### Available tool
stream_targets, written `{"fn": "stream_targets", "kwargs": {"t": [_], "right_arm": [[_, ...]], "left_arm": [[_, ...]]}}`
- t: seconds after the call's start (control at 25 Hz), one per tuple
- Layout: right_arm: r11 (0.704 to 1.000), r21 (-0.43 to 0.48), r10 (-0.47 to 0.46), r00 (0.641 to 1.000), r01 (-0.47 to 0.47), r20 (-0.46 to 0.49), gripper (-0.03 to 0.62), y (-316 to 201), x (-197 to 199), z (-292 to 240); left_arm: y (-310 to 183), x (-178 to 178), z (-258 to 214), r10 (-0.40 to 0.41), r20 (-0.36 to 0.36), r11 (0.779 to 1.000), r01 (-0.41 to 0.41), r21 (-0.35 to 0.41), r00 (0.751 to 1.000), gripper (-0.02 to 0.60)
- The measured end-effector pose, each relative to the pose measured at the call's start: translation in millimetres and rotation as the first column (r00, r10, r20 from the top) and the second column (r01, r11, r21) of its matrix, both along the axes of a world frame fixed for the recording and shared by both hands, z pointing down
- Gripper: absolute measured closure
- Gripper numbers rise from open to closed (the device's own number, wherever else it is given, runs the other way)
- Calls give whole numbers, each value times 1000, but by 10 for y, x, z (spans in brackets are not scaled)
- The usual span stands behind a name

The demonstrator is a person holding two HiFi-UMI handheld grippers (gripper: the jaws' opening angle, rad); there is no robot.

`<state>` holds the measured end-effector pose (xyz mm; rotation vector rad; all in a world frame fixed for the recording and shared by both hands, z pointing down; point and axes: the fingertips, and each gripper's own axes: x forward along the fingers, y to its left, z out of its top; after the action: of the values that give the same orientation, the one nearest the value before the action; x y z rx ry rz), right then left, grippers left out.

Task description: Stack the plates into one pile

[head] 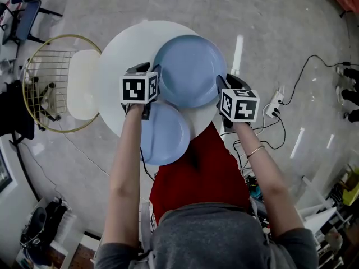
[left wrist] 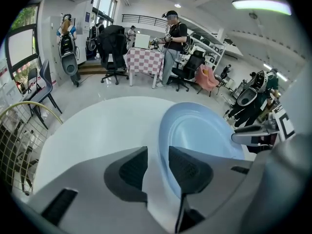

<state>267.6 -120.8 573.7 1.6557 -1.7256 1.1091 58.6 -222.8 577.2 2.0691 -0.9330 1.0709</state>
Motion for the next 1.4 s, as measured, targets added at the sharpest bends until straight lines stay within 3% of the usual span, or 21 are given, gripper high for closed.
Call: {"fn": "stream_targets", "kwargs": {"t": [0.36,0.6,1.0,1.4], "right_arm": [[1000,-18,-12,1000,12,-3,487,-2,21,32],[999,-37,5,1000,-4,8,485,-42,39,13],[1000,-2,5,998,-5,56,487,-39,-113,-291],[995,101,11,997,-19,78,487,-145,-217,-783]], "left_arm": [[37,52,88,-11,9,999,11,-35,1000,509],[-14,82,49,-20,3,999,20,-38,1000,522],[-60,-62,-395,-71,-77,997,73,13,994,545],[-7,-241,-900,-116,-140,988,129,82,983,548]]}}
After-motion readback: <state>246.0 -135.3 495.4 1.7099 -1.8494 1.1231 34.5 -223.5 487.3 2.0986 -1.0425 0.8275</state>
